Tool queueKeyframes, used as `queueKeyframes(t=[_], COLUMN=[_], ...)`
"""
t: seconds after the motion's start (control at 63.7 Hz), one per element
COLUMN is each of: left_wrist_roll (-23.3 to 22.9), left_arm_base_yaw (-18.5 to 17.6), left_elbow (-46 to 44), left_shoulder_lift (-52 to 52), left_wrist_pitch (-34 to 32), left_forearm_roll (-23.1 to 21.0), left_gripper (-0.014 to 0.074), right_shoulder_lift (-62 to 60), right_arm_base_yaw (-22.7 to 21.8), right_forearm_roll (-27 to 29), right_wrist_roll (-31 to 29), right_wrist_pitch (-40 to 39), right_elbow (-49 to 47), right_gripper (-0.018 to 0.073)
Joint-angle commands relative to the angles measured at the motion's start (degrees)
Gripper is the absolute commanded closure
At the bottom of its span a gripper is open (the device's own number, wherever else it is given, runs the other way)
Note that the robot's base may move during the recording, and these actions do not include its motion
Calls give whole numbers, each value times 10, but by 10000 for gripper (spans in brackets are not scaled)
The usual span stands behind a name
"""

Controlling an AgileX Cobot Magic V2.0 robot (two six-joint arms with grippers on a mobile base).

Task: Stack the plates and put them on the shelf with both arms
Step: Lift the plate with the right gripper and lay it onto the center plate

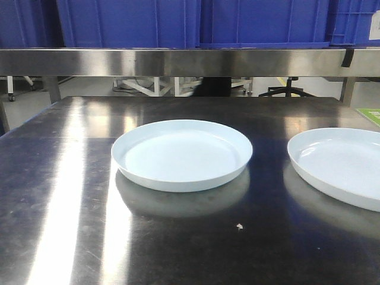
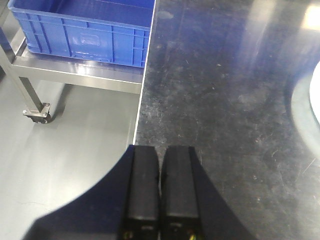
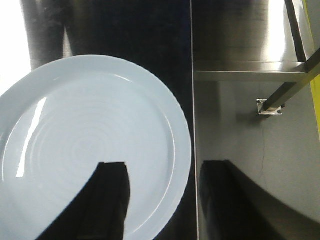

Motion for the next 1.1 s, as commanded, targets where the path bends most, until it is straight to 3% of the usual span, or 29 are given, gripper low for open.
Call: queueKeyframes(t=[0.0,0.314,0.518,0.801,1.083], left_wrist_roll=[-4,-4,-4,-4,-4], left_arm_base_yaw=[-4,-4,-4,-4,-4], left_elbow=[-16,-16,-16,-16,-16], left_shoulder_lift=[-2,-2,-2,-2,-2], left_wrist_pitch=[-39,-39,-39,-39,-39], left_forearm_roll=[1,1,1,1,1], left_gripper=[503,503,503,503,503], right_shoulder_lift=[-4,4,80,193,254], right_arm_base_yaw=[-1,-2,-5,-48,-54], right_forearm_roll=[-5,-5,-5,-5,-5], right_wrist_roll=[-6,-6,-6,-6,-6], right_wrist_pitch=[-25,-23,-39,1,-2], right_elbow=[-21,-22,-47,-128,-138], right_gripper=[115,115,115,115,137])
